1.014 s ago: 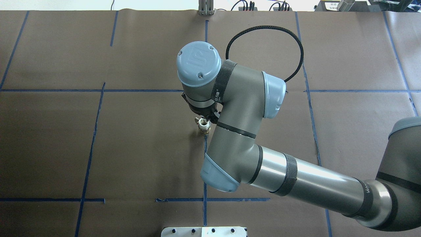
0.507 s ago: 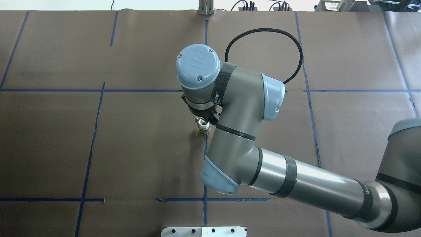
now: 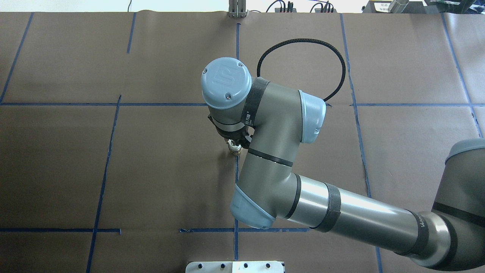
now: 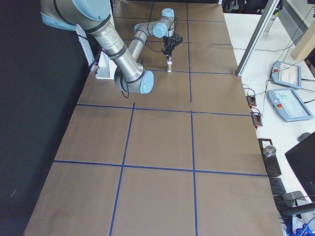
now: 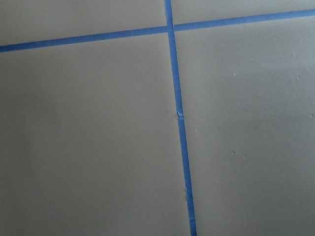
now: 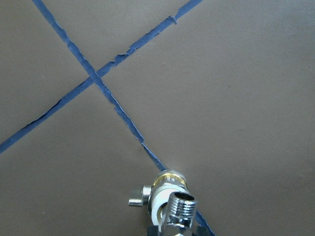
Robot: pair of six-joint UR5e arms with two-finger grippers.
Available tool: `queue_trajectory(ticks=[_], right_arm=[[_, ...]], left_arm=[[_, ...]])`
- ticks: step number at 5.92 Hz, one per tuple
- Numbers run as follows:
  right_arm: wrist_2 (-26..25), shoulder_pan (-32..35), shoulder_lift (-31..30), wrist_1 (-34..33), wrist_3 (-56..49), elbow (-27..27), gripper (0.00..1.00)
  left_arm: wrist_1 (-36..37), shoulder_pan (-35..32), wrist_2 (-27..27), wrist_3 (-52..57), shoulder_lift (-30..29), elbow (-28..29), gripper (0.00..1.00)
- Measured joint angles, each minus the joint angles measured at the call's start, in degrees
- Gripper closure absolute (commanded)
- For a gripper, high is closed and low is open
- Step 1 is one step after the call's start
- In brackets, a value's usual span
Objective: Assemble PPR valve and pipe with both arms
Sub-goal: 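Lower the valve onto the pipe top with the right gripper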
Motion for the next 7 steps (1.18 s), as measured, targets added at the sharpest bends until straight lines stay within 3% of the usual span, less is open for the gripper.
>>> queue_trajectory(ticks=[3,4,5,6,7], right_arm=[[0.0,-0.3,-0.4,0.2,-0.2,-0.4,0.98],[-0.2,-0.4,-0.4,0.2,-0.5,-0.6,0.88],[-0.4,-0.4,-0.4,0.3,-0.8,-0.9,0.72],[-0.5,-0.3,-0.3,0.4,-1.6,-1.1,0.24],[-0.5,-0.3,-0.3,0.4,-2.3,-1.2,0.0]], left_arm=[[-0.1,0.0,0.0,0.0,0.0,0.0,0.0],[-0.1,0.0,0.0,0.0,0.0,-0.1,0.0],[-0.1,0.0,0.0,0.0,0.0,-0.1,0.0],[-0.1,0.0,0.0,0.0,-0.1,-0.1,0.0],[-0.1,0.0,0.0,0.0,-0.1,-0.1,0.0]])
